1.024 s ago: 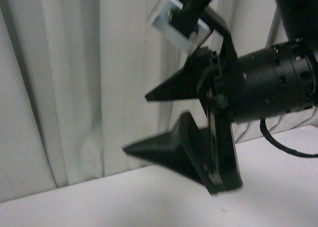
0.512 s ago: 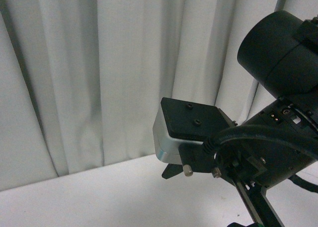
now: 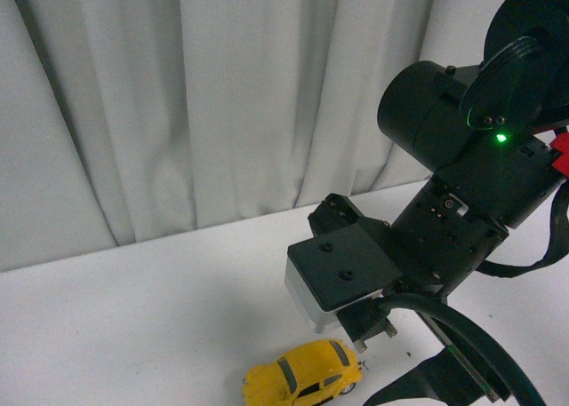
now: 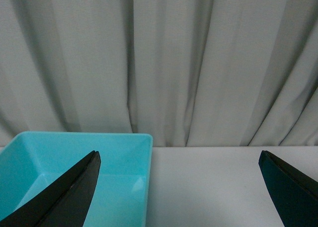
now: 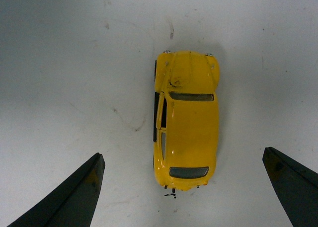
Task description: Wind up and store yellow beetle toy
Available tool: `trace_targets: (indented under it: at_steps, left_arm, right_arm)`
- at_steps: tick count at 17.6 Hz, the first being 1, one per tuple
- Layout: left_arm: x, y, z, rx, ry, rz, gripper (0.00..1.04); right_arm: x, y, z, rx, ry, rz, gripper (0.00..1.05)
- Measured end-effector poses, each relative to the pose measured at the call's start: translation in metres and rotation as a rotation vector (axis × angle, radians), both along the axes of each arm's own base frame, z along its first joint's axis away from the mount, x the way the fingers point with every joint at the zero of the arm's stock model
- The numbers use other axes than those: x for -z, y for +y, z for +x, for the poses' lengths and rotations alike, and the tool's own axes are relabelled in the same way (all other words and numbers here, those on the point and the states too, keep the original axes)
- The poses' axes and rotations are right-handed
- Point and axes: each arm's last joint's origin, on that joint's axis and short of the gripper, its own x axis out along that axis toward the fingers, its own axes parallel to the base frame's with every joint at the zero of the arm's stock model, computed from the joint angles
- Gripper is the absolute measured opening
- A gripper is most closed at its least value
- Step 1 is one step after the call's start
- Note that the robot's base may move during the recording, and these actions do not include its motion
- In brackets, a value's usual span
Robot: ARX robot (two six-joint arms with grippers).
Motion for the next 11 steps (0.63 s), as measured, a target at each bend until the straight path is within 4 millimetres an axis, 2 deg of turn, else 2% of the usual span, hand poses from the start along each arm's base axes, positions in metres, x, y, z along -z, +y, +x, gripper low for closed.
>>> trace_targets:
  at_steps: [2, 11]
  left_arm:
    - [0.0, 0.0, 0.0, 0.0, 0.0, 0.0, 0.98]
    - [0.0, 0.0, 0.0, 0.0, 0.0, 0.0, 0.98]
  right_arm:
    - [0.007, 0.006, 0.008, -0.012, -0.017, -0.022, 0.98]
    - [0.029, 0.028, 0.02, 0.048, 0.026, -0.059, 0.98]
